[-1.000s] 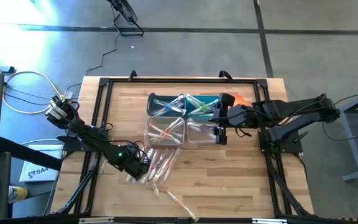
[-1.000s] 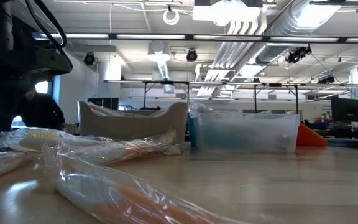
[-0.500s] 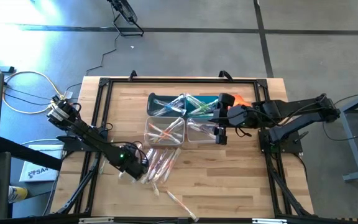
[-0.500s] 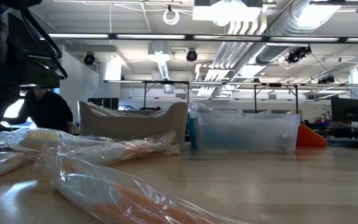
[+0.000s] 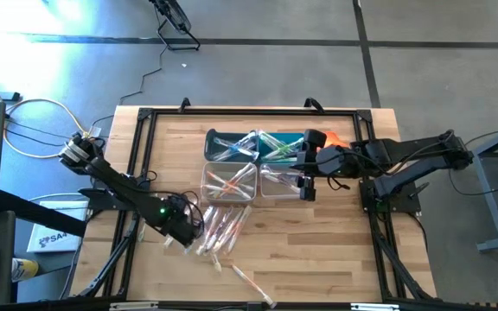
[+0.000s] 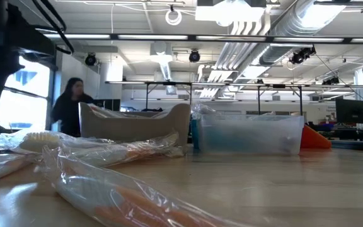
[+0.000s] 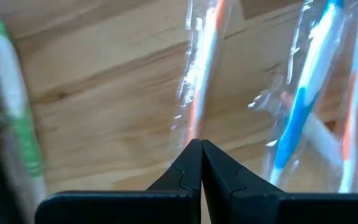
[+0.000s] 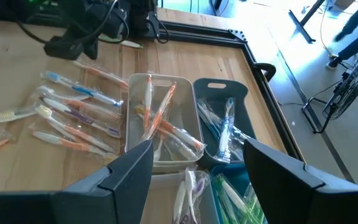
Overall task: Pick & Place Toothbrushes
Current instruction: Put the orange toothbrush into the gray bin
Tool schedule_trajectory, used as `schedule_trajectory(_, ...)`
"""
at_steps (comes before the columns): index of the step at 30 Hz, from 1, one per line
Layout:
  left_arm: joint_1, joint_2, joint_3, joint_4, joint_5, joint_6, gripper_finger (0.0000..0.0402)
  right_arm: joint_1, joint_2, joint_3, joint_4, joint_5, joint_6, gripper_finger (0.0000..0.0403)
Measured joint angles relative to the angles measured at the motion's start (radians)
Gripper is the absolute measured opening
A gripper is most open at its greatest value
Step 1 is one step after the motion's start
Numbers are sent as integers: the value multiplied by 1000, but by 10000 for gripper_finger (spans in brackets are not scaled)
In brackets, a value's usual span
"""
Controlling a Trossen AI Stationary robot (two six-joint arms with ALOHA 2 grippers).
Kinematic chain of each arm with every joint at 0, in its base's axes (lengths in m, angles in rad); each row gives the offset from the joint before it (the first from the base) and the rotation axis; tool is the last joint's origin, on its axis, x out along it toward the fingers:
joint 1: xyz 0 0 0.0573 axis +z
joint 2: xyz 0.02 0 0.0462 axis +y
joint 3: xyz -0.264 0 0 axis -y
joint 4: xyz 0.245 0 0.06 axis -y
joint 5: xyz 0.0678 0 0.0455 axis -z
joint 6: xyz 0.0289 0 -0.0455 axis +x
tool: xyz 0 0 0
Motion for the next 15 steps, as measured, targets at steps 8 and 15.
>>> schedule_trajectory(8, 0, -57, -45, -9, 58, 74, 0, 0, 0, 0, -1, -1, 0, 243)
schedule_trajectory(15, 0, -57, -98, 64, 78, 98, 0, 0, 0, 0, -1, -1, -1, 243)
